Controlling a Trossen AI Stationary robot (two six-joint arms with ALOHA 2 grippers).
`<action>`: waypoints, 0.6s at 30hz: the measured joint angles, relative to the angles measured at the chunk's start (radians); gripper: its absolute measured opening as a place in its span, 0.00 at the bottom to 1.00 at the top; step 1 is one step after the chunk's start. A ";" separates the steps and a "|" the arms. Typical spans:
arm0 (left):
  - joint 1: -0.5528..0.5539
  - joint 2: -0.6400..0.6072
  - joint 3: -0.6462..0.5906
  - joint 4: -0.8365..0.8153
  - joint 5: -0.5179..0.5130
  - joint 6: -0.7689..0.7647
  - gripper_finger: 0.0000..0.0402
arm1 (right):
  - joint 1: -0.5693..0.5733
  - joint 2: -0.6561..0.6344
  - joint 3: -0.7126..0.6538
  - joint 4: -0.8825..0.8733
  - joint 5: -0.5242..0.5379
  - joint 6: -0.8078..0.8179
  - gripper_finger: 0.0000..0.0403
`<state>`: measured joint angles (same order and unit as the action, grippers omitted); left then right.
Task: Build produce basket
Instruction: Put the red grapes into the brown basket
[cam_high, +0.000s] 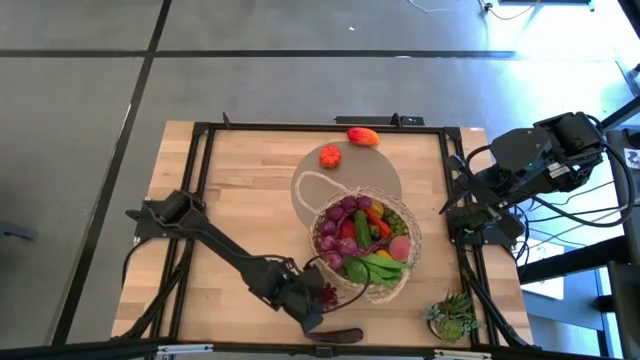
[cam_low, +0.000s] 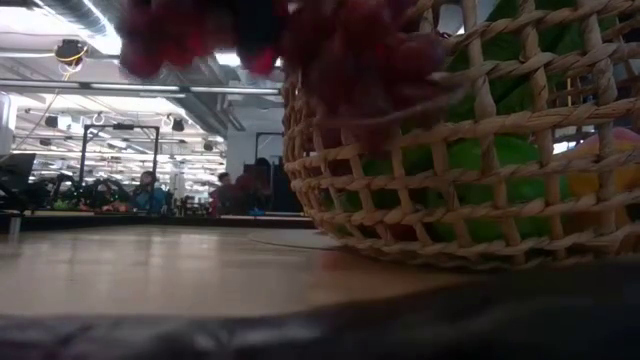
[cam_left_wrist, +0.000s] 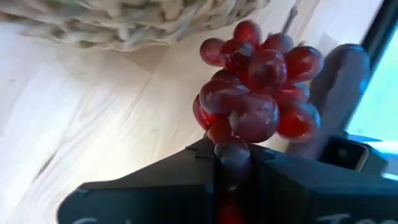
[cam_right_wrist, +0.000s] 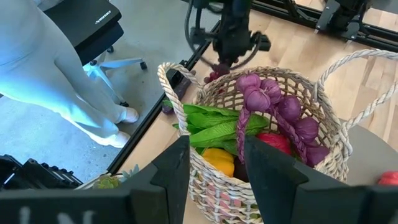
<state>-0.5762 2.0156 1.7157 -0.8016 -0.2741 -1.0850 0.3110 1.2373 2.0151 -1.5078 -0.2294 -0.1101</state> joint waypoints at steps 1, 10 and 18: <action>-0.001 -0.013 0.000 -0.002 0.001 0.006 0.02 | 0.000 0.000 0.000 0.000 0.000 0.000 0.36; -0.041 -0.180 0.001 -0.008 0.045 0.159 0.02 | 0.000 0.000 0.000 0.000 0.000 0.000 0.36; -0.031 -0.332 0.002 -0.008 -0.082 0.272 0.01 | 0.000 0.000 0.000 0.000 0.000 0.000 0.36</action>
<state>-0.6071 1.6832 1.7176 -0.8093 -0.3563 -0.8130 0.3108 1.2370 2.0151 -1.5078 -0.2291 -0.1104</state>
